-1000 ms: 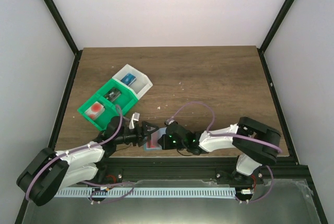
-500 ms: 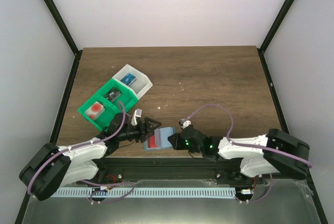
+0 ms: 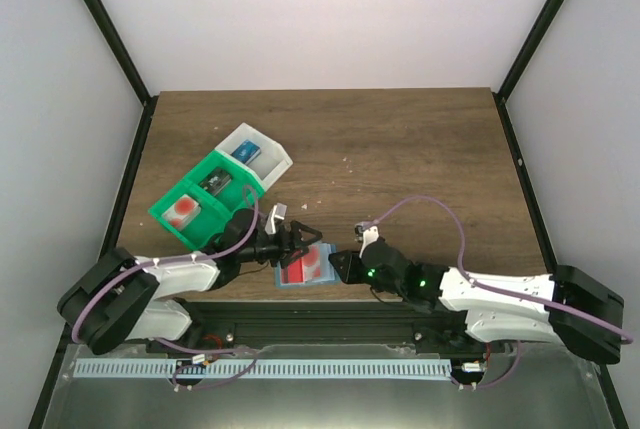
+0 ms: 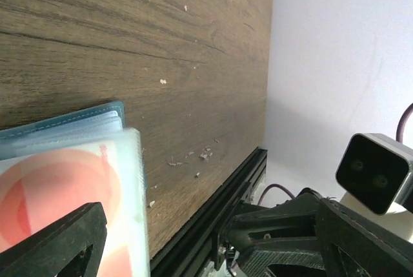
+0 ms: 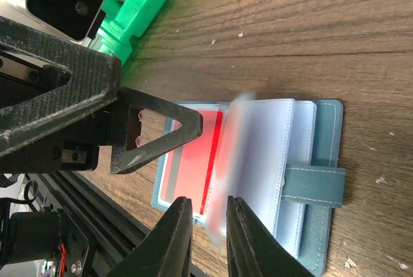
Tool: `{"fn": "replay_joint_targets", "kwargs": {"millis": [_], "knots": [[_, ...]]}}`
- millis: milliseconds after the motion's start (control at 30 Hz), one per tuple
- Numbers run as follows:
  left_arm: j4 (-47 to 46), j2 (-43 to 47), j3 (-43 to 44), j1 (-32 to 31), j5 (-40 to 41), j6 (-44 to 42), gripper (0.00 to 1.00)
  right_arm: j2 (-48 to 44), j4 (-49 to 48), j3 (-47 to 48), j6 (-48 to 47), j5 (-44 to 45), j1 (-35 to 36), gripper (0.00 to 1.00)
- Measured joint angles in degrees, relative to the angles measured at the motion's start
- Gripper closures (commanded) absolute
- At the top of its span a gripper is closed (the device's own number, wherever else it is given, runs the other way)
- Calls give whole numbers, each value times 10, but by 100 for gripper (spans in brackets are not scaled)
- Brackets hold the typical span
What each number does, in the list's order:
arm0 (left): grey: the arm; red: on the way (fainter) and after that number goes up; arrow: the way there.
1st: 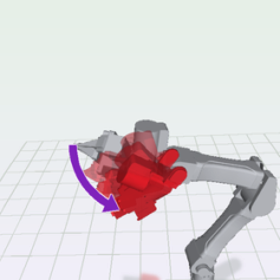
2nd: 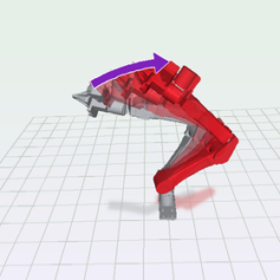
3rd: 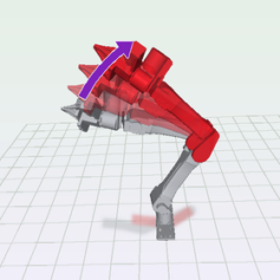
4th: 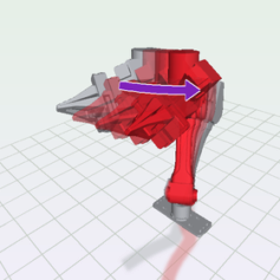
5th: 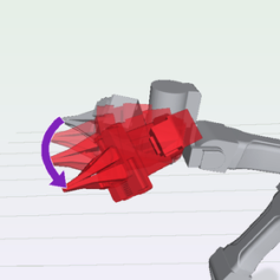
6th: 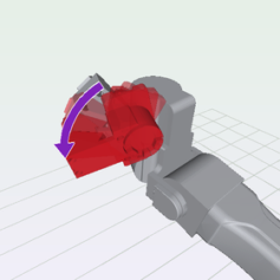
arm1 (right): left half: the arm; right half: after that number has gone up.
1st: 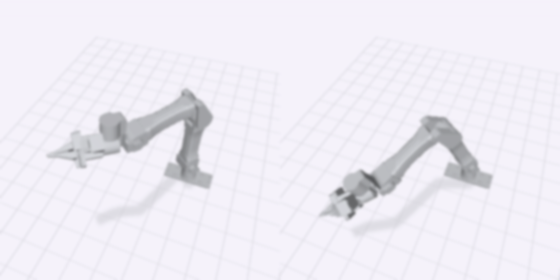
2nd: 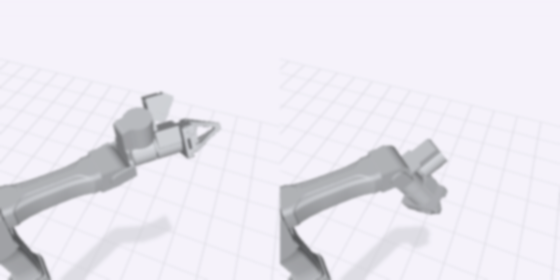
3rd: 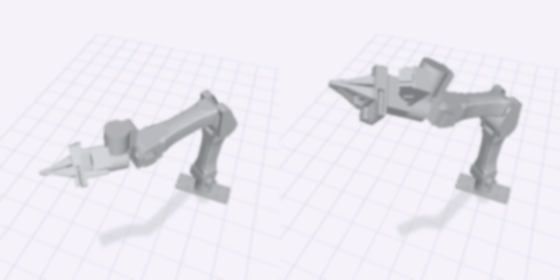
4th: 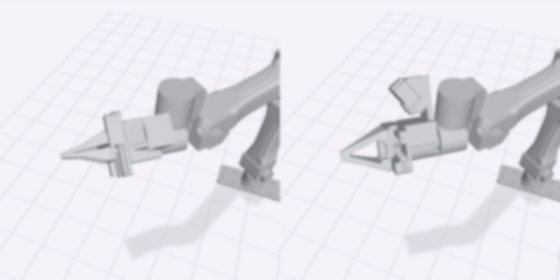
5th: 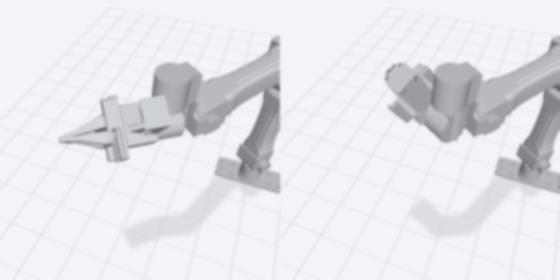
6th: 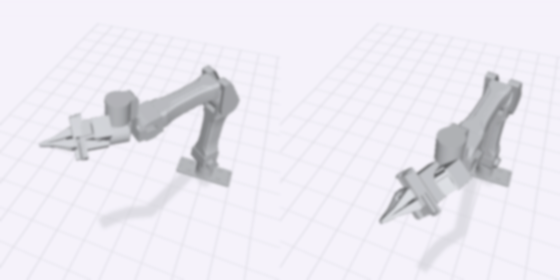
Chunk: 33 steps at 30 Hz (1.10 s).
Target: Take the credit cards out of the card holder
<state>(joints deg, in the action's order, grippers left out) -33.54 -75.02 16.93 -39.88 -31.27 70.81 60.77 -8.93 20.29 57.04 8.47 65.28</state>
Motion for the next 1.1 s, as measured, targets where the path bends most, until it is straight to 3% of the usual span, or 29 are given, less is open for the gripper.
{"fn": "replay_joint_targets", "kwargs": {"millis": [133,433,800,1100], "knots": [[8,-1,0,3,-3,-19,9,-6,8,0,-7,3,0,82],[31,-14,-7,79,-69,-83,12,15,46,29,-22,10,0,82],[71,76,-61,119,-101,-129,26,112,87,106,-45,-16,-2,81],[40,62,-105,120,-121,-112,35,163,80,111,-80,-51,-36,81]]}}
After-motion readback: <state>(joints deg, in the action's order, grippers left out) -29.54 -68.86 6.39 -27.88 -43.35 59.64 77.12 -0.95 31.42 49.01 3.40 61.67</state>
